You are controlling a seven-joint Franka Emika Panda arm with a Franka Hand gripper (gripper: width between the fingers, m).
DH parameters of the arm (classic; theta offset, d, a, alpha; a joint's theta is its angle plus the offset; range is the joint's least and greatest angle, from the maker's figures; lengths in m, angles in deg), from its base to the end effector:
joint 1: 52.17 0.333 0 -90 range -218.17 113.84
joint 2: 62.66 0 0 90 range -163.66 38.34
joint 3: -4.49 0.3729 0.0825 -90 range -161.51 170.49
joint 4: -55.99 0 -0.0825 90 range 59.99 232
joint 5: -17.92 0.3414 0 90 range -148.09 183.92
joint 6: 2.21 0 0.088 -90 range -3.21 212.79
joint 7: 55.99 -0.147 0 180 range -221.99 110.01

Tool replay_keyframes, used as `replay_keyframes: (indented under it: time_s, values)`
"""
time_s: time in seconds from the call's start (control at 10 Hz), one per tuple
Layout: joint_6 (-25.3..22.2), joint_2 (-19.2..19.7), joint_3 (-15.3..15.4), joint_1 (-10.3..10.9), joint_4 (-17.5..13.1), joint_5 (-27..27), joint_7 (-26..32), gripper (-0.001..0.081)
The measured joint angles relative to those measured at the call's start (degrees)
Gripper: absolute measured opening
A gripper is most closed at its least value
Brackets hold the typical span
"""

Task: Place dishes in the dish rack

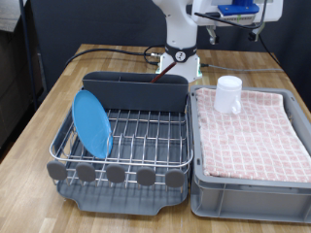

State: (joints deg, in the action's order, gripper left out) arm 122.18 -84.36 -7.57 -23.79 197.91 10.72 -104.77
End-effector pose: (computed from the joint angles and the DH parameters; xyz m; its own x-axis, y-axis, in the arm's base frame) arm 0.3641 0.0922 0.4658 0.8813 -0.4678 0.0671 -0.4669 -0.8838 -0.0298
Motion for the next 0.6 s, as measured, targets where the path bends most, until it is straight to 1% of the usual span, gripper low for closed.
replay_keyframes:
  time_s: [0.1, 0.3, 0.6]
  values:
    - [0.0, -0.19, 0.58, -0.04, 0.17, -0.12, -1.04, 0.0802]
    - [-0.29, 0.2, 0.49, -0.04, -0.01, -0.03, -0.42, 0.0802]
    - [-0.76, 2.98, 0.93, 0.19, -2.03, 0.38, 0.91, 0.0802]
